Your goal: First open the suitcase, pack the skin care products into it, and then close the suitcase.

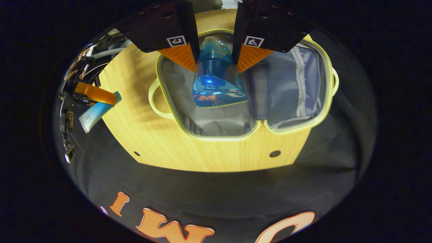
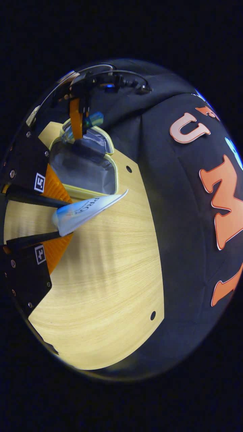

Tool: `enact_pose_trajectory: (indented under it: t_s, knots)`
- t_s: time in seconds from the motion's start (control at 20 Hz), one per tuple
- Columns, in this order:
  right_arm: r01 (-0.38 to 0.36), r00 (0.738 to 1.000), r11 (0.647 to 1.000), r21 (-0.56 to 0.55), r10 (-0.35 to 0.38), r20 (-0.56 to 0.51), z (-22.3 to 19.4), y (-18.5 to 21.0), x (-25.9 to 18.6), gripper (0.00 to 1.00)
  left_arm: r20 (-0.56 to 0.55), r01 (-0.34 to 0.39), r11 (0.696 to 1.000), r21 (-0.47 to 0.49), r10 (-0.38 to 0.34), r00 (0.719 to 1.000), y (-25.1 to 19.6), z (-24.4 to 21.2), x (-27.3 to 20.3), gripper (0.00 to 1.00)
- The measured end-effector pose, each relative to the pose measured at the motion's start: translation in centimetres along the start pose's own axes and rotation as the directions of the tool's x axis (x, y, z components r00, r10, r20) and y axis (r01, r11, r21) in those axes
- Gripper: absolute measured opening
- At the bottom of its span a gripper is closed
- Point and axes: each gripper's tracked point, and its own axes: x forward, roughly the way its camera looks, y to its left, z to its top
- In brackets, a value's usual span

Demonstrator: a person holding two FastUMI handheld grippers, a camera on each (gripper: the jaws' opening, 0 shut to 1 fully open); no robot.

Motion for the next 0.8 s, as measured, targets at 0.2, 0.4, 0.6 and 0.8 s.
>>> enact_pose_trajectory:
  t_s: [0.2, 0.4, 0.6, 0.8]
  knots:
    - [0.038, 0.999, 0.999, 0.006, -0.038, -0.020, -1.3, 0.4, 0.3, 0.42, -0.111, 0.014, 1.000, -0.015, -0.015, 0.994, 0.7, -1.5, 4.0, 0.47]
    - [0.078, 0.996, 0.997, -0.003, -0.078, -0.043, -1.8, -0.2, 0.3, 0.42, -0.170, -0.027, 1.000, -0.010, 0.025, 0.985, 1.6, -2.8, 6.3, 0.47]
    - [0.083, 0.995, 0.996, 0.012, -0.082, -0.047, -1.5, -0.4, 0.6, 0.42, -0.127, -0.012, 1.000, 0.021, 0.015, 0.992, 0.7, -1.5, 6.4, 0.49]
    - [0.070, 0.996, 0.998, 0.008, -0.069, -0.053, -1.3, 0.4, 1.1, 0.42, -0.084, -0.016, 0.996, 0.092, 0.024, 0.996, -0.2, 0.2, 5.4, 0.88]
